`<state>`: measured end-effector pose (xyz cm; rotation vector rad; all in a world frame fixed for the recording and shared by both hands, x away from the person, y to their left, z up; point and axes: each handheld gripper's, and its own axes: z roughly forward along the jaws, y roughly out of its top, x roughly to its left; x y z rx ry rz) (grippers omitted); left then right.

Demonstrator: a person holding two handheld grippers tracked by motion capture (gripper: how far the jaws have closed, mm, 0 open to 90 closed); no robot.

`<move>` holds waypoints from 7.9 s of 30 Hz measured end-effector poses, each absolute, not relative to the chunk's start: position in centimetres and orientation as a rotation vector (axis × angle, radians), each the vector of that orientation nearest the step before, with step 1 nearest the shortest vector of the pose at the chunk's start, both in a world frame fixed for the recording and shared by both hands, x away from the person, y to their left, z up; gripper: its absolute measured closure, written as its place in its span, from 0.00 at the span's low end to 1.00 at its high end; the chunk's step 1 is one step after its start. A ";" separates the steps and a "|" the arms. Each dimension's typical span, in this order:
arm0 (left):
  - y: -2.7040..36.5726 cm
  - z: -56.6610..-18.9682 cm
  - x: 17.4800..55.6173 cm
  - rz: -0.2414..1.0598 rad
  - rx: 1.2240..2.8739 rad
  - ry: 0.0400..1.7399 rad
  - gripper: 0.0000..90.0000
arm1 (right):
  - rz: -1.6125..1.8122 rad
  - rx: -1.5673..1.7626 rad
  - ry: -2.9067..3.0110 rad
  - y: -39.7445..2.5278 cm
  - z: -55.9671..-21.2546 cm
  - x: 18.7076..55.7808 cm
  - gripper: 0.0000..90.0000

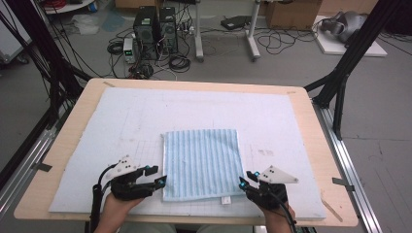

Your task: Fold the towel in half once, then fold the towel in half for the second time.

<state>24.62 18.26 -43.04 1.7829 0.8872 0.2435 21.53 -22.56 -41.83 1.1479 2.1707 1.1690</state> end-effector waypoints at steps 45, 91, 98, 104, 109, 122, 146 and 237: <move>15.3 -45.0 40.8 0.436 1.940 1.138 0.96 | 0.994 1.401 2.169 -19.5 -44.4 39.6 0.96; 20.7 -40.8 36.5 0.425 1.667 0.939 0.21 | 1.189 1.153 2.029 -26.1 -39.1 34.5 0.13; 20.7 -40.7 36.7 0.407 1.668 0.938 0.21 | 1.182 1.143 2.050 -25.6 -38.9 34.7 0.13; 20.4 -40.6 37.6 0.394 1.676 0.939 0.21 | 1.188 1.140 2.059 -25.3 -38.9 34.9 0.13; 19.6 -41.4 38.9 0.393 1.711 0.995 0.22 | 1.184 1.138 2.076 -25.1 -39.0 34.9 0.13; 17.0 -44.4 41.8 0.432 1.851 1.055 0.33 | 1.170 1.121 2.109 -24.7 -39.1 34.7 0.13; 14.5 -45.1 41.7 0.459 2.059 0.900 0.94 | 1.160 1.166 2.135 -24.1 -40.2 35.4 0.13; 19.4 -42.3 27.0 0.209 1.740 0.786 0.96 | 1.373 1.000 2.180 -22.6 -41.4 25.9 0.92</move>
